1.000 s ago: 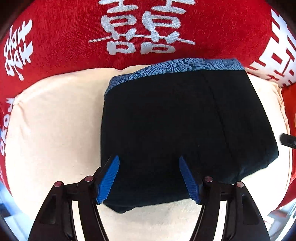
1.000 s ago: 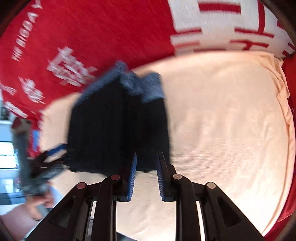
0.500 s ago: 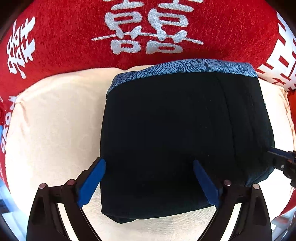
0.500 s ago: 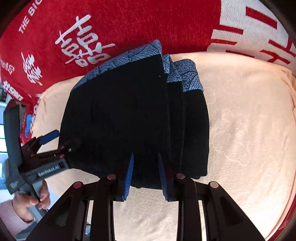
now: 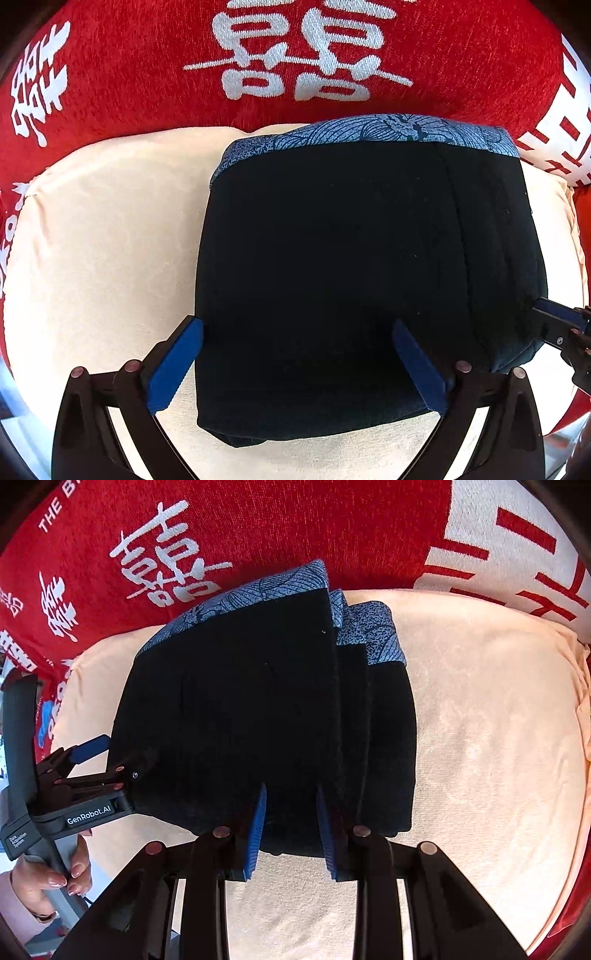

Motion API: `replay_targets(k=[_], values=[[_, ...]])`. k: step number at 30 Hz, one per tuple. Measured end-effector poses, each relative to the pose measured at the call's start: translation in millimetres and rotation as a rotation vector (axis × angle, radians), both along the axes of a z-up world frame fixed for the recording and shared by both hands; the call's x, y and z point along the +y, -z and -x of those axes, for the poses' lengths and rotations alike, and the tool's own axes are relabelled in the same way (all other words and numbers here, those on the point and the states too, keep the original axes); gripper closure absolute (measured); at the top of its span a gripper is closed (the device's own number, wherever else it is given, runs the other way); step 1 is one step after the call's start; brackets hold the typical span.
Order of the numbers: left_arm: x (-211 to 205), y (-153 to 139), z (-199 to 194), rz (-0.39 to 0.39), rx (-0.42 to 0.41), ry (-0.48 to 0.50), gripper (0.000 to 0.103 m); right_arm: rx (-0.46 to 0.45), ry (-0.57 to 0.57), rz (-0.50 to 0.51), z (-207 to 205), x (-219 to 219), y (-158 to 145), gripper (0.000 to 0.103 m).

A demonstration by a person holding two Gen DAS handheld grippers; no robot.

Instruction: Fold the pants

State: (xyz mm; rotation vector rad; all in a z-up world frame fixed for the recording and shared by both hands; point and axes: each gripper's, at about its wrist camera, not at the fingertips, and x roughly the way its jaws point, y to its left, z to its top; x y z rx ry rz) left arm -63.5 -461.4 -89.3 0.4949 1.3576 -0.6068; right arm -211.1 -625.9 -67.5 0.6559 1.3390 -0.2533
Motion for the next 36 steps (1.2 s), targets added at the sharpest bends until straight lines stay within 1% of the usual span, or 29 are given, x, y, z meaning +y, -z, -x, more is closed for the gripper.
replay_targets(k=[5,6,14,17,18,19,20,21,22,24,25,27,28,29,30,31,33,34,36], values=[[1,1,2,-0.001,0.001,-0.001,0.001,-0.004,0.007,-0.003,1,-1,0,0.072],[2,-2,4,-0.002,0.002,-0.002,0.001,-0.004,0.006,-0.002,1,0,0,0.072],[0,-1,-1,-0.004,0.022,-0.008,0.001,-0.013,-0.005,-0.008,2,-1,-1,0.07],[2,-3,-5,0.0,0.047,-0.016,0.001,-0.013,-0.017,-0.016,2,-1,-3,0.064],[4,-5,-8,0.006,0.055,-0.015,0.001,-0.009,-0.023,-0.016,3,-2,-5,0.053],[6,-7,-10,0.009,0.057,-0.012,0.001,0.001,-0.027,-0.006,3,-3,-6,0.025],[9,-9,-13,0.015,0.059,-0.006,0.001,0.037,-0.032,0.001,6,-6,-4,0.014],[11,-12,-17,0.028,0.066,-0.001,0.001,0.042,-0.024,-0.014,10,-9,-3,0.011],[14,-15,-21,0.051,0.079,0.008,0.001,0.031,-0.005,-0.037,16,-15,-4,0.011],[21,-20,-34,0.09,0.097,0.032,0.001,-0.027,0.05,-0.09,31,-33,-10,0.011],[24,-21,-41,0.103,0.108,0.043,0.001,-0.042,0.062,-0.103,35,-40,-11,0.011],[28,-18,-56,0.127,0.146,0.043,0.001,-0.063,0.09,-0.138,42,-61,-8,0.011],[30,-14,-66,0.147,0.191,0.038,0.001,-0.072,0.1,-0.158,43,-70,-5,0.011],[31,-8,-76,0.166,0.236,0.031,0.001,-0.088,0.112,-0.186,44,-80,-1,0.011],[33,-4,-83,0.173,0.256,0.025,0.001,-0.104,0.125,-0.23,44,-91,7,0.011],[34,2,-92,0.182,0.285,0.022,0.001,-0.119,0.145,-0.294,44,-101,17,0.011],[36,11,-102,0.202,0.34,0.024,0.001,-0.144,0.183,-0.39,45,-113,33,0.011],[37,17,-107,0.218,0.38,0.029,0.001,-0.163,0.191,-0.44,44,-117,42,0.011],[41,29,-109,0.239,0.437,0.036,0.001,-0.185,0.176,-0.5,40,-120,52,0.011]])
